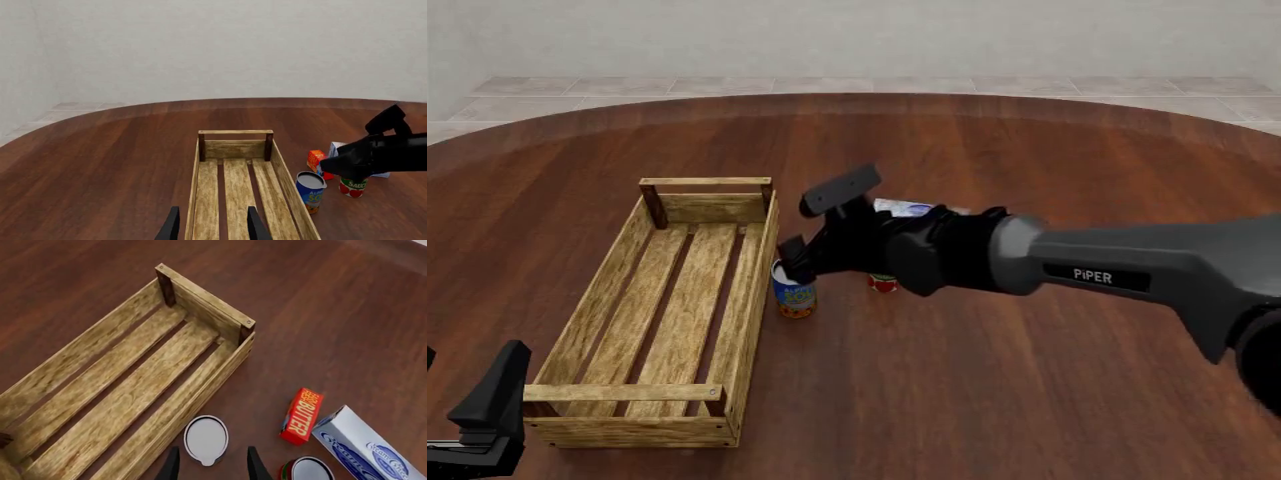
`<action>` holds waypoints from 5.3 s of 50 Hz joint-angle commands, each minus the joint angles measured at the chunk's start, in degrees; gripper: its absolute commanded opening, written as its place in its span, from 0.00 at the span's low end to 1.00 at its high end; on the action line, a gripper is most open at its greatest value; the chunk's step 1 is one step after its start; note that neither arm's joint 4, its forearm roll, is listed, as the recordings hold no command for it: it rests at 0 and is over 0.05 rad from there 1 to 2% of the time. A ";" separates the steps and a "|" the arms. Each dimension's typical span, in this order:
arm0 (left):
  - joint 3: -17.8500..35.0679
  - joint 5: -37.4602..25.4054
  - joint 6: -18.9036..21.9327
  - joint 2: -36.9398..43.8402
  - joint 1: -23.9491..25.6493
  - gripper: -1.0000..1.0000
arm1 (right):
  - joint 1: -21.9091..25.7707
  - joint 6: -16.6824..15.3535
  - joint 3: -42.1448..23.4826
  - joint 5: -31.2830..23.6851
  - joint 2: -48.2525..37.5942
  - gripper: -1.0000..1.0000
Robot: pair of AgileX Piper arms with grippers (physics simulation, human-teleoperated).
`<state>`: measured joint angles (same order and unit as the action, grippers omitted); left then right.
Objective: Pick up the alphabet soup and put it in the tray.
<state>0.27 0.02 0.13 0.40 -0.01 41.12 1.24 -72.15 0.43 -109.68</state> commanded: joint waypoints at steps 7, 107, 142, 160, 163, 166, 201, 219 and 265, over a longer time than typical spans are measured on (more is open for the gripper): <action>-0.08 -0.06 0.02 -0.16 -0.06 1.00 | -0.67 -0.01 -1.78 -1.62 -2.34 1.00; -0.08 -0.05 0.01 -0.16 -0.07 1.00 | 0.30 -0.44 -9.96 -8.50 -13.03 1.00; -0.08 -0.06 0.00 -0.16 -0.06 1.00 | 0.84 -0.62 -11.58 -9.80 -14.17 0.00; -0.08 -0.06 0.01 -0.16 -0.06 1.00 | 1.47 -1.23 -8.24 -10.31 -9.16 0.00; -0.08 -0.05 0.00 -0.16 -0.05 1.00 | 1.56 -1.49 -7.55 -10.67 -7.71 0.00; -0.08 -0.06 0.00 -0.16 -0.05 1.00 | 1.69 -1.93 -6.48 -11.26 -5.20 0.00; -0.08 -0.06 -0.01 -0.16 -0.07 1.00 | 3.09 -5.78 -5.12 -18.33 7.18 0.00; -0.08 -0.06 0.02 -0.16 -0.06 1.00 | 3.61 -6.75 -4.96 -20.49 11.28 0.00; -0.08 -0.06 0.00 -0.16 -0.05 1.00 | 10.37 -6.98 -10.95 -23.98 11.38 0.00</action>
<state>0.27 0.02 0.13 0.40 -0.01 49.94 -7.00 -81.15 -22.87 -98.44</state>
